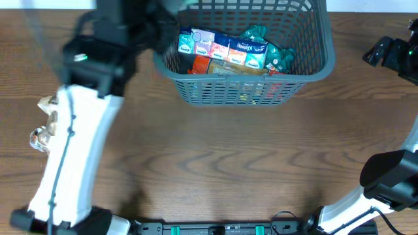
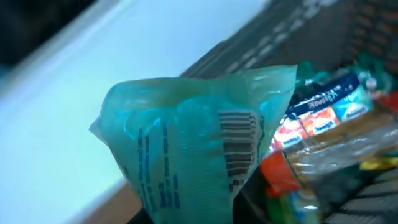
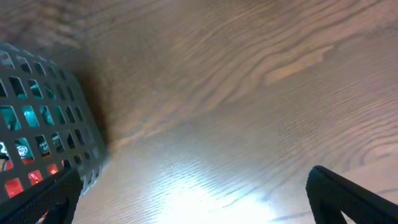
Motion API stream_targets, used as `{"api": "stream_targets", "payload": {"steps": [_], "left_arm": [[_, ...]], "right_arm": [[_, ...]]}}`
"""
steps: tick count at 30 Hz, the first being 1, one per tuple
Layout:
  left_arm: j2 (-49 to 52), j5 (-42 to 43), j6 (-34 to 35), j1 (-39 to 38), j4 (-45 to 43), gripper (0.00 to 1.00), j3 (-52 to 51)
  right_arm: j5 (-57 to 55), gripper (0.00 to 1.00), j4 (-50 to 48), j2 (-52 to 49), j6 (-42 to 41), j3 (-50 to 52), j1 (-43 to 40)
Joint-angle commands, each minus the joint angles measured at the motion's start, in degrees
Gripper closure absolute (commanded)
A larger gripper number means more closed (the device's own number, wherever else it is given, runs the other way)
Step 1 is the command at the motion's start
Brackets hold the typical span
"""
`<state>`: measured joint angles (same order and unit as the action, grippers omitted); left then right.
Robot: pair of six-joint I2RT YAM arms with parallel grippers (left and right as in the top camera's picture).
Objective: Pack container
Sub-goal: 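Carry the mint-green item into the basket and release it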
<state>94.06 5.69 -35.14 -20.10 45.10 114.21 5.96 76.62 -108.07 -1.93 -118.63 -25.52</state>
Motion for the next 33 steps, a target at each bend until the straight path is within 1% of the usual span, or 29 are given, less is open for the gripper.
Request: {"api": "stream_targets", "payload": {"steps": [1,4,6,9,12,13,14,15,16,17,18,19,20,22,25,28,30,33], "left_arm": [[6.0,-2.3,-15.5,-4.0,-4.0,0.94,0.5],[11.5,-2.3,-15.9,-6.1,-9.9,0.94,0.5],[14.9,-2.3,-15.9,-6.6,-11.7,0.94,0.5],[20.7,-2.3,-15.8,-6.8,-11.3,0.94,0.5],[23.9,-2.3,-15.5,-6.7,-10.2,0.94,0.5],[24.9,-2.3,-14.7,-6.7,-10.0,0.89,0.5],[25.6,-2.3,-13.7,-6.7,-10.0,0.78,0.5],[26.0,-2.3,-13.0,-6.7,-9.9,0.70,0.5],[26.5,-2.3,-12.7,-6.7,-9.6,0.57,0.5],[26.5,-2.3,-12.6,-6.7,-9.2,0.41,0.5],[26.6,-2.3,-12.6,-6.7,-8.8,0.17,0.4],[26.5,-2.3,-12.6,-6.7,-8.4,0.10,0.4],[26.3,-2.3,-12.6,-6.7,-8.1,0.06,0.4],[25.5,-2.4,-12.6,-6.7,-7.8,0.01,0.4],[22.5,-3.0,-12.6,-6.6,-7.8,0.01,0.5],[18.2,-8.5,-12.5,-5.6,-9.9,0.02,0.5],[14.5,-10.3,-12.3,-3.9,-11.1,0.02,0.5],[8.8,-10.3,-7.8,-0.2,-11.6,0.02,0.6]], "right_arm": [[0.1,0.01,0.2,-0.5,0.3,0.2,-0.3],[0.1,0.01,0.2,-0.5,0.3,0.2,-0.3],[0.1,0.01,0.2,-0.5,0.3,0.2,-0.3],[0.1,0.01,0.5,-0.5,0.3,0.2,-0.3],[0.1,0.01,0.6,-0.5,0.5,0.2,-0.3],[0.1,0.01,0.6,-0.5,0.5,0.2,-0.3],[0.1,0.01,0.6,-0.5,0.5,0.2,-0.3],[0.1,0.01,0.6,-0.5,0.5,0.2,-0.3],[0.1,0.01,0.6,-0.5,0.5,0.2,-0.3],[0.1,0.01,0.6,-0.5,0.5,0.2,-0.3],[0.1,0.01,0.6,-0.5,0.5,0.2,-0.3],[0.1,0.01,0.6,-0.5,0.5,0.2,-0.3],[0.1,0.01,0.6,-0.5,0.5,0.2,-0.3],[0.1,0.01,0.5,-0.5,0.7,0.2,-0.3],[0.1,0.01,0.6,-0.5,0.8,0.2,-0.3],[0.1,0.01,0.6,-0.5,0.7,0.2,-0.3],[0.1,0.01,0.6,-0.5,0.7,0.2,-0.3],[0.1,0.01,0.8,-0.5,0.7,0.2,-0.3]]}}
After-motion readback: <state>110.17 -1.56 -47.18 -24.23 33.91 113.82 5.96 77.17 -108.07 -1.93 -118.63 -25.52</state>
